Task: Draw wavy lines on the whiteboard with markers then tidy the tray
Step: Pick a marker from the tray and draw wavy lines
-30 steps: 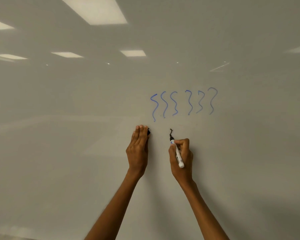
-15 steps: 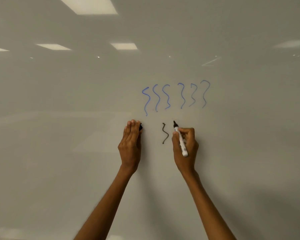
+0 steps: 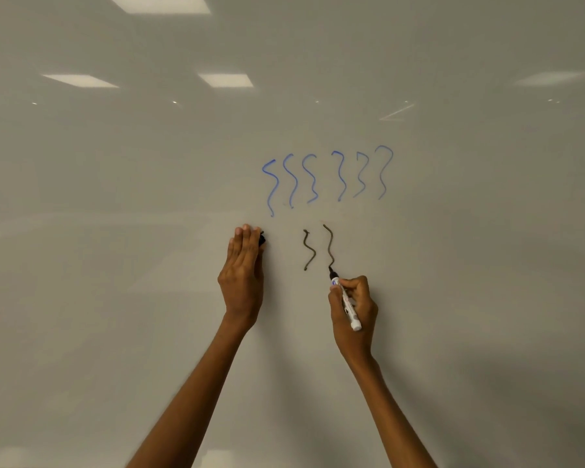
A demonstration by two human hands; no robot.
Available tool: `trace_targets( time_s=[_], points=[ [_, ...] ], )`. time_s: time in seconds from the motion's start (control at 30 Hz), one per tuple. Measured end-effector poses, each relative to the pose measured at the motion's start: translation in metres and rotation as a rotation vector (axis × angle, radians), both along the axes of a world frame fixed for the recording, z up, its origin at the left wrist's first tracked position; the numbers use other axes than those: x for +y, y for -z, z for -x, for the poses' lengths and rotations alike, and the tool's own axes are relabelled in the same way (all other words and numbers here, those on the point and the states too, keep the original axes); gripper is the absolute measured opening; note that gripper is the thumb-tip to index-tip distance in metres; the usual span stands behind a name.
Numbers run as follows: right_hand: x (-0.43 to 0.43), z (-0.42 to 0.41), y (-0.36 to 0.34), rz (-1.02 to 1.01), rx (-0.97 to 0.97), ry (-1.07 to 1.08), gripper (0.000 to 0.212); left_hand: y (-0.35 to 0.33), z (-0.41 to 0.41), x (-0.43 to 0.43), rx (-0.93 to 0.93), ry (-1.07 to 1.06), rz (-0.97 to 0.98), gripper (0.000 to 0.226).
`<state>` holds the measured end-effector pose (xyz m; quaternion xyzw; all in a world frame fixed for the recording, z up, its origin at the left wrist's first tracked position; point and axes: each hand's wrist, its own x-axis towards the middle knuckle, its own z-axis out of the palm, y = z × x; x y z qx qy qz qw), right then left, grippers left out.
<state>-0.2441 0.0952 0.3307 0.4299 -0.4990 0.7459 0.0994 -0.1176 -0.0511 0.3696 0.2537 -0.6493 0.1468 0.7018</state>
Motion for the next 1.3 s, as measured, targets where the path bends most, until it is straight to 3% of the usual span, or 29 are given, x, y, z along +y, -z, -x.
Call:
trace_targets(
  time_s=[0.2,0.33,0.47,0.7,0.8,0.97,1.13,1.3],
  points=[
    [0.011,0.014,-0.042,0.164,0.093,0.122,0.006,0.0,0.001,-0.001,-0.01,-0.014,0.021,0.033],
    [0.005,0.016,-0.06,0.081,0.15,0.049,0.007,0.002,0.001,-0.002,-0.019,-0.024,0.024,0.033],
    [0.005,0.014,-0.046,0.146,0.011,0.054,0.005,0.001,0.0,-0.003,-0.047,-0.03,0.015,0.033],
    [0.012,0.013,-0.007,0.067,0.0,0.107,0.01,0.002,-0.001,-0.005,-0.076,0.003,-0.044,0.035],
    [0.017,0.011,-0.001,-0.042,0.041,0.094,0.008,0.0,-0.005,0.001,-0.089,0.054,-0.093,0.036],
    [0.039,-0.009,-0.005,0.071,-0.116,-0.052,0.009,-0.008,-0.029,0.028,-0.063,0.253,-0.151,0.037],
    [0.051,-0.034,0.004,0.029,-0.329,-0.287,0.006,0.052,-0.042,0.081,-0.003,0.54,-0.451,0.027],
    [0.042,-0.048,0.024,-0.165,-0.371,-0.355,0.025,0.092,-0.048,0.106,-0.028,0.636,-0.66,0.026]
  ],
)
